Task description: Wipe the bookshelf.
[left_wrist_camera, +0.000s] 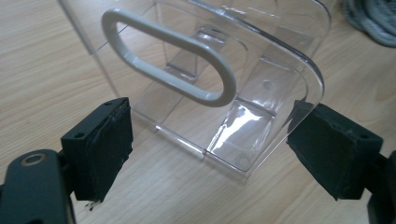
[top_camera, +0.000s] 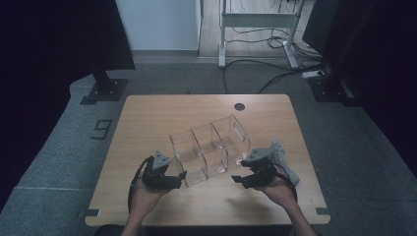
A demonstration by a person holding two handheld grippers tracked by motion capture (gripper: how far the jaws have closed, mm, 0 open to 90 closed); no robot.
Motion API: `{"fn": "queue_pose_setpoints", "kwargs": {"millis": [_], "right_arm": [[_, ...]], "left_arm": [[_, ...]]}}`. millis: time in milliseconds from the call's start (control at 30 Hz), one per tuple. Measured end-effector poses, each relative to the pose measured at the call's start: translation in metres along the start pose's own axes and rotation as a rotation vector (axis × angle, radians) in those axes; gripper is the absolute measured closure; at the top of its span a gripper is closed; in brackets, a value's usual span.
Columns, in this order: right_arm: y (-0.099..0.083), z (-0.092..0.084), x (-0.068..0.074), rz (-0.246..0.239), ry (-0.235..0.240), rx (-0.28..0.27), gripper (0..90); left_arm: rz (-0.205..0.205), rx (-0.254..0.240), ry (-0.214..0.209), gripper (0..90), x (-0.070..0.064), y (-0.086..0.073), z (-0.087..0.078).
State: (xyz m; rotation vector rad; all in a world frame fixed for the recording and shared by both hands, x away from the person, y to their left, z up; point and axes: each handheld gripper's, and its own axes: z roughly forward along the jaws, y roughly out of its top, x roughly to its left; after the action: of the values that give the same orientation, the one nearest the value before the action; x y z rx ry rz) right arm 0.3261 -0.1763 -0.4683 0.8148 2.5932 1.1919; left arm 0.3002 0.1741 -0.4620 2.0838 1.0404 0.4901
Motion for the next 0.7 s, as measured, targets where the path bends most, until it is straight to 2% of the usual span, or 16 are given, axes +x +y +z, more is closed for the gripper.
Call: {"fn": "queue_pose_setpoints", "kwargs": {"millis": [133,267,367,533,600,667,700], "right_arm": [[-0.002,-0.005,-0.004,0.013,-0.01,-0.011,30.3],[-0.004,-0.009,-0.009,0.021,-0.021,-0.016,30.3],[-0.004,-0.013,-0.012,0.033,-0.038,-0.025,30.3],[-0.005,-0.02,-0.017,0.053,-0.065,-0.048,30.4],[-0.006,-0.023,-0.02,0.066,-0.075,-0.057,30.4],[-0.007,-0.024,-0.023,0.086,-0.089,-0.06,29.9],[-0.008,-0.024,-0.025,0.092,-0.093,-0.061,29.8]], "left_arm": [[-0.012,0.002,0.023,16.0,0.007,-0.001,-0.001],[-0.014,-0.012,0.03,25.5,0.01,0.002,-0.001],[0.004,-0.027,0.019,35.8,0.006,0.006,0.0],[0.021,-0.038,0.003,46.9,-0.001,0.014,0.003],[0.026,-0.024,0.016,51.4,-0.001,0.015,0.005],[0.005,-0.021,-0.011,54.3,0.002,0.015,0.006],[-0.002,-0.027,-0.012,55.3,0.002,0.014,0.006]]}}
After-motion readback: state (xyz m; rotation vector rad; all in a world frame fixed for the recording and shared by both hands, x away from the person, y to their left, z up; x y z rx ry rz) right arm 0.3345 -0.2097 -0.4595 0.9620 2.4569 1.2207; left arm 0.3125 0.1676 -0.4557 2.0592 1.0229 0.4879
